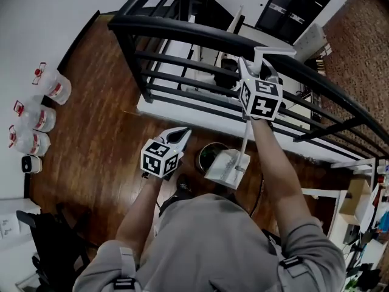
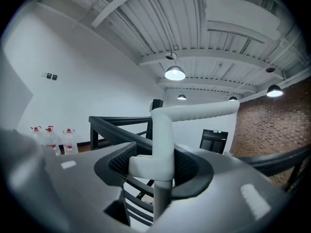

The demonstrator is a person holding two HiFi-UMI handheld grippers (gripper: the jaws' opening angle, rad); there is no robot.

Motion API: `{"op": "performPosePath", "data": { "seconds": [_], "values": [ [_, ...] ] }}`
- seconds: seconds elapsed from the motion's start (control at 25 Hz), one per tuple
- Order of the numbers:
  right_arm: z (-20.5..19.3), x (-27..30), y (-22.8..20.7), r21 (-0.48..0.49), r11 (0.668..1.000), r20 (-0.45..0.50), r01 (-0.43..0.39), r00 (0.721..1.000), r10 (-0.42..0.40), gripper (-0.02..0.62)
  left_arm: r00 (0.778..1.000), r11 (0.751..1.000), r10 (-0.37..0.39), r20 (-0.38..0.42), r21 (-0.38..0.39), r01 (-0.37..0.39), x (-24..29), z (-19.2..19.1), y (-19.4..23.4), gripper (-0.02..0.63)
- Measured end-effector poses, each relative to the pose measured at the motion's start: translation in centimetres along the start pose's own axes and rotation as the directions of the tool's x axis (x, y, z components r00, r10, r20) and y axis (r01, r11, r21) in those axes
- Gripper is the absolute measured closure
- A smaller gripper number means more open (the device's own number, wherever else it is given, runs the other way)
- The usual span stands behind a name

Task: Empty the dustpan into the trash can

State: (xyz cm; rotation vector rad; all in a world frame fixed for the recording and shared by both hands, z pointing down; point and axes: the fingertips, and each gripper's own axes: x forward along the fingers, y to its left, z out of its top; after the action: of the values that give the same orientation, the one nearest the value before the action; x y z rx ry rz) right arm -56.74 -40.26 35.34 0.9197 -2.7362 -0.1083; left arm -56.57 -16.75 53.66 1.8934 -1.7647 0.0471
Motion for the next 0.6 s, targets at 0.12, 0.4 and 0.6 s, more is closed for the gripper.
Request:
{"op": "performPosePath", "data": {
  "seconds": [0.12,0.4,0.6],
  "values": [
    [-0.2,1.3,0.2,-0.006,1.0,-0.018,0.018,1.0,-0.019,0.39,1.0,1.0,-0.01,-0.004,-0.006,0.01,0.1,0.2,0.9,0.601],
    [0.0,0.6,0.1,-0.006,1.0,-0.032,0.031,0.999,-0.031,0.39,0.999,0.999,-0.051,-0.01,-0.004,0.051,1.0,1.1,1.5,0.601],
    [-0.1,-2.6,-1.9,0.015,0.998,-0.032,0.056,0.998,-0.056,0.39,0.989,0.989,-0.143,-0.039,0.028,0.144,3.0,1.1,-1.1,0.601]
  ]
}}
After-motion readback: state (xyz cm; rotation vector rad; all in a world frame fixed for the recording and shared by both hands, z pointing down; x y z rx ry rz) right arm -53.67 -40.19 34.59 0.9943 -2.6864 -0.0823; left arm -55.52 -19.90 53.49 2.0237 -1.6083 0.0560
